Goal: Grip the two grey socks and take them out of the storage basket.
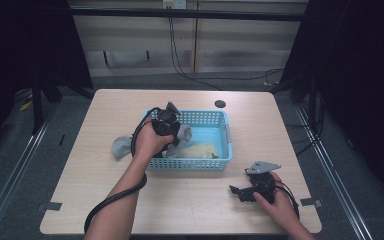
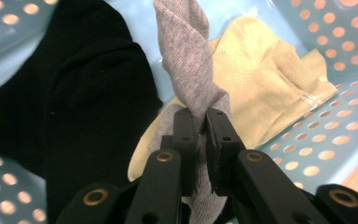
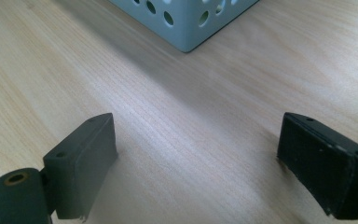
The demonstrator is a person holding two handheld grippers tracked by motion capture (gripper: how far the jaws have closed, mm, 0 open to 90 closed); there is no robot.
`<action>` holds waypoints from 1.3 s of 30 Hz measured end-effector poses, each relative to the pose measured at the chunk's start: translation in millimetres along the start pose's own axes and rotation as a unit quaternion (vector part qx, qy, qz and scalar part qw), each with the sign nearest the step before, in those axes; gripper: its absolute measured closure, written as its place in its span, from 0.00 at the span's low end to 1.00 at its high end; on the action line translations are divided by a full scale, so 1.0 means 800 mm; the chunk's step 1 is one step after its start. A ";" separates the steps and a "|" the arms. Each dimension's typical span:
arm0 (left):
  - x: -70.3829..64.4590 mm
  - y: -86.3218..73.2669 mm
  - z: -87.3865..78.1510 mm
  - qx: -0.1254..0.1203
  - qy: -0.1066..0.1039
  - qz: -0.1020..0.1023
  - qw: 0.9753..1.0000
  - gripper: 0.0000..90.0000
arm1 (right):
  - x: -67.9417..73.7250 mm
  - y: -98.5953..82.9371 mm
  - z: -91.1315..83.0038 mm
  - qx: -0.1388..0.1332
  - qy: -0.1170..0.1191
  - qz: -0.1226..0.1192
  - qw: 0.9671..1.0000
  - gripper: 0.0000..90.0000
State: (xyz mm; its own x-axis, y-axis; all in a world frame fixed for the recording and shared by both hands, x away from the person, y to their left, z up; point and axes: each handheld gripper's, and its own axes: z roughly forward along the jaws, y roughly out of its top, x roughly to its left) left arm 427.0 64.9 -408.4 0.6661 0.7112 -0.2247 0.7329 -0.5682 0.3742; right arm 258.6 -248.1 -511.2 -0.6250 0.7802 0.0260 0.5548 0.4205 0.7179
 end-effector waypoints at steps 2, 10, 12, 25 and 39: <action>0.001 0.001 -0.009 -0.004 0.002 -0.002 1.000 0.93 | 0.000 0.000 0.000 0.000 0.000 0.000 1.000 0.12; 0.004 0.004 -0.031 -0.009 0.006 0.000 1.000 0.93 | 0.000 0.000 0.000 -0.001 0.000 0.001 1.000 0.12; 0.005 0.005 -0.038 -0.011 0.008 0.000 1.000 0.93 | 0.000 0.000 0.000 -0.001 0.000 0.001 1.000 0.12; 0.013 0.005 -0.058 -0.002 0.019 -0.007 1.000 0.93 | 0.000 0.000 0.000 -0.002 -0.001 -0.001 1.000 0.12; 0.027 0.002 -0.086 0.010 0.030 -0.011 0.999 0.93 | 0.000 0.000 0.000 -0.002 -0.001 0.000 1.000 0.12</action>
State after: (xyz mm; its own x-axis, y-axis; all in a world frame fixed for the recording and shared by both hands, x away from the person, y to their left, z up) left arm 433.1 108.2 -350.6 0.6404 0.7471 -0.1780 0.7506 -0.5597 0.3513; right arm 258.8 -248.0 -511.2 -0.6241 0.7809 0.0255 0.5533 0.4187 0.7201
